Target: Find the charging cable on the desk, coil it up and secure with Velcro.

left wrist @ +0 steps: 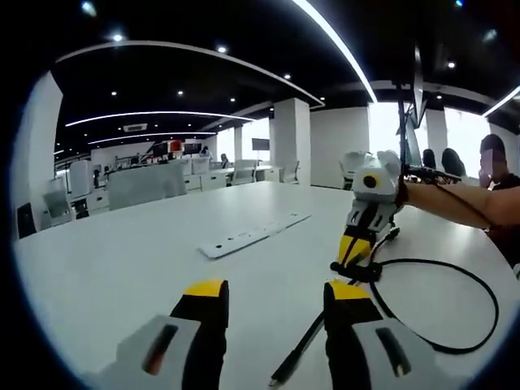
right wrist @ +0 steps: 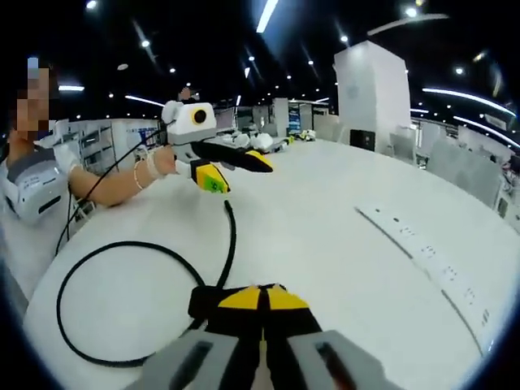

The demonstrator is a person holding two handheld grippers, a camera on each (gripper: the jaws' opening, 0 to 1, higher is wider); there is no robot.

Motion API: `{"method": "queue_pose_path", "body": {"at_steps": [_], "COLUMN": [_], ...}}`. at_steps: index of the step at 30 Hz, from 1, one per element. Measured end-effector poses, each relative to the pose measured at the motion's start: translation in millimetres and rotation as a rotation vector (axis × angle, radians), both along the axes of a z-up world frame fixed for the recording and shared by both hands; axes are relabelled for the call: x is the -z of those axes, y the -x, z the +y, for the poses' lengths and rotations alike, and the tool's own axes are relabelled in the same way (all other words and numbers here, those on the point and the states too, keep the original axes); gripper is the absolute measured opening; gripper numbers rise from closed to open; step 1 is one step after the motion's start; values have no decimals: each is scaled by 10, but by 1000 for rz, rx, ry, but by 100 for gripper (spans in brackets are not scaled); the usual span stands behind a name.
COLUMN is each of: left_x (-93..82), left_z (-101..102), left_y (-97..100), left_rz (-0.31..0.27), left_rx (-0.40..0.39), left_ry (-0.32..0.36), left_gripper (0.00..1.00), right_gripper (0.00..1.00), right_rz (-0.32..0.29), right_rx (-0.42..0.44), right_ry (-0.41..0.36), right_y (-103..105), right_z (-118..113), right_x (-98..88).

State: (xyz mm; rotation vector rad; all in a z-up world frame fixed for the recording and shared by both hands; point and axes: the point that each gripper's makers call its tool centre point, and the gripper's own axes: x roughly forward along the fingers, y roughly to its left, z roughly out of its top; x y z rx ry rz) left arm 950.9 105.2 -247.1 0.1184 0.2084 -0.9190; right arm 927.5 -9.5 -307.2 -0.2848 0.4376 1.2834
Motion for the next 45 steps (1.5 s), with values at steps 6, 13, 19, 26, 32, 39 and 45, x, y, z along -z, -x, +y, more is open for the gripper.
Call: {"method": "queue_pose_path", "body": {"at_steps": [6, 13, 19, 26, 32, 39, 45], "left_x": [-6, -17, -4, 1, -5, -9, -13], "left_z": [18, 43, 45, 47, 44, 10, -25], "left_y": [-19, -36, -37, -23, -6, 34, 44], "left_rz": [3, 3, 10, 16, 13, 14, 22], "left_rx": [-3, -4, -2, -2, -6, 4, 11], "left_ry": [7, 10, 10, 13, 16, 20, 32], "left_gripper": [47, 47, 47, 47, 47, 47, 47], "right_gripper": [2, 2, 2, 2, 2, 2, 2], "right_rz": [-12, 19, 4, -37, -48, -59, -108], "right_rx": [24, -30, -32, 26, 42, 79, 161], "right_ry": [-17, -33, -47, -61, -59, -57, -172], "right_y": [-81, 36, -45, -213, -175, -177, -128], "right_z": [10, 66, 83, 57, 55, 27, 43], "right_x": [-4, -30, -32, -29, -28, -28, -284]}}
